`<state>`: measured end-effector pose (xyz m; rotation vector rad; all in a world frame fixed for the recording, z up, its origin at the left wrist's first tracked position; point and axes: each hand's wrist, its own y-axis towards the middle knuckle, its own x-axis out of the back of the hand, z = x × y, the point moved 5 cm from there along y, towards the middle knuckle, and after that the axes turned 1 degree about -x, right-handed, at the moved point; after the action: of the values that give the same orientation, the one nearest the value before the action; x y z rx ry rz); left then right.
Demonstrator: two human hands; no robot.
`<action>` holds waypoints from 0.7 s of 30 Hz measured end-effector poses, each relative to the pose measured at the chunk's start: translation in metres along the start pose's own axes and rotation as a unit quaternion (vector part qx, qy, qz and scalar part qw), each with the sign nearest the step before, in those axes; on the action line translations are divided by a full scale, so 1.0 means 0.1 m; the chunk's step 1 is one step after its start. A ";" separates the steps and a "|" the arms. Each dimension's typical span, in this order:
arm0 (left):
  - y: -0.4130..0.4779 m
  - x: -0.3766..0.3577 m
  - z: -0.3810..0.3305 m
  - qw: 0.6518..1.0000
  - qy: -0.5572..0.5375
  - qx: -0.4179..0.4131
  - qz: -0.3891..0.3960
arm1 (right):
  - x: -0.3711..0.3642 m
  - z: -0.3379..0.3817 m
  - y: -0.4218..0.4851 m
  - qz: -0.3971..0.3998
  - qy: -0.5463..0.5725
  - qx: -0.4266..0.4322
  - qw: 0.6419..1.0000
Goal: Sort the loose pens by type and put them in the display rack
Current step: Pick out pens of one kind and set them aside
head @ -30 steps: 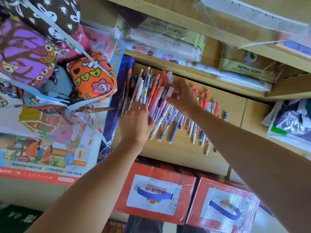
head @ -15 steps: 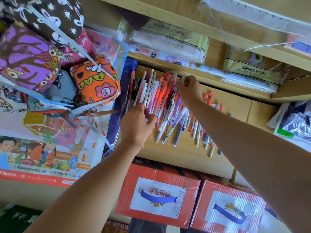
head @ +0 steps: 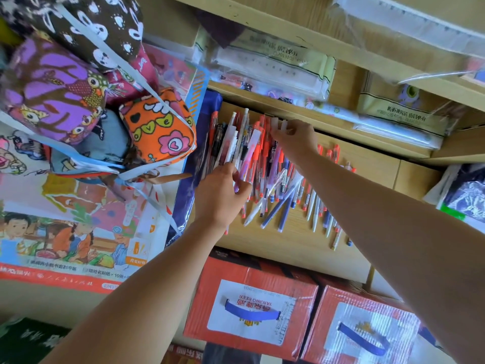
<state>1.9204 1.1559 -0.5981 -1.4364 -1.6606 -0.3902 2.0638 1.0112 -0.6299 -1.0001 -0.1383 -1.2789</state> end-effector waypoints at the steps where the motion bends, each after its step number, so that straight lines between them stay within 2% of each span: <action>1: 0.00 0.00 0.00 1.000 0.002 -0.002 0.004 | 0.00 -0.01 -0.01 0.003 0.002 0.002 1.000; 11: 0.00 -0.01 0.01 1.000 -0.005 -0.007 0.017 | 0.01 -0.02 -0.04 0.034 0.020 -0.025 0.999; 15: 0.00 -0.01 0.01 0.999 -0.026 -0.008 0.027 | 0.06 -0.05 -0.10 0.048 0.073 -0.008 0.996; 21: -0.01 -0.04 -0.07 0.999 -0.031 -0.014 0.029 | 0.14 -0.09 -0.20 0.064 0.045 0.017 0.997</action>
<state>1.9222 1.1481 -0.5968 -1.5287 -1.6643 -0.3402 2.0477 0.9958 -0.6161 -0.9065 -0.0269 -1.1984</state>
